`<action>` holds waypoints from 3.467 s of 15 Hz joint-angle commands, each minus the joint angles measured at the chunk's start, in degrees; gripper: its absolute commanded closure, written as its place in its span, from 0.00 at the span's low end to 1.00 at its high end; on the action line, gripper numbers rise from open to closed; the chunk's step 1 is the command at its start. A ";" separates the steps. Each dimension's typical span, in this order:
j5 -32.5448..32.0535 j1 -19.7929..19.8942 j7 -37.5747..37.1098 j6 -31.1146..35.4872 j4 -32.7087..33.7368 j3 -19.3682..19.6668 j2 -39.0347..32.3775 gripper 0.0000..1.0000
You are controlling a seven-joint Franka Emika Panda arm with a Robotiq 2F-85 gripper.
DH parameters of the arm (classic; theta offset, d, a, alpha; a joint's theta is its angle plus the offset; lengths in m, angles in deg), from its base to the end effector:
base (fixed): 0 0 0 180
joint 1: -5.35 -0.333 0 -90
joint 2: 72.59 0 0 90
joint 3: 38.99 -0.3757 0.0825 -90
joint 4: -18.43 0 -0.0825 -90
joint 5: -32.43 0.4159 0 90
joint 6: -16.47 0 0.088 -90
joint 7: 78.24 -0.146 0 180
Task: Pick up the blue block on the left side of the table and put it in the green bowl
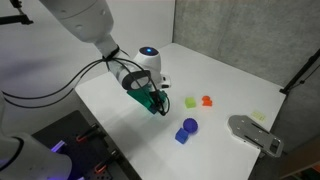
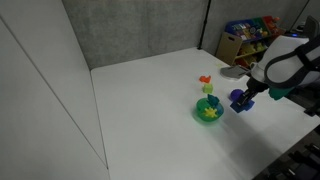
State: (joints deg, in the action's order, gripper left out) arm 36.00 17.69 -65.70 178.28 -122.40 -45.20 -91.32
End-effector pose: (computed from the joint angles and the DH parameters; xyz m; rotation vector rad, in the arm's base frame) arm 0.5124 -0.0543 0.1599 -3.0918 -0.0721 -0.0752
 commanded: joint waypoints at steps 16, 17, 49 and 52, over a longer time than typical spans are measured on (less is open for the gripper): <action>2.02 -7.25 -1.43 10.70 3.47 -0.78 -5.98 0.68; 1.50 -7.26 -1.59 11.06 3.83 -0.52 -6.86 0.68; -0.41 -9.13 -3.13 10.10 8.03 -0.29 -8.88 0.00; 0.52 -7.96 -3.58 4.75 9.00 -1.18 -7.26 0.00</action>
State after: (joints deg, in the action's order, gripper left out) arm 37.00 8.73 -67.20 188.77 -114.42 -45.86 -101.05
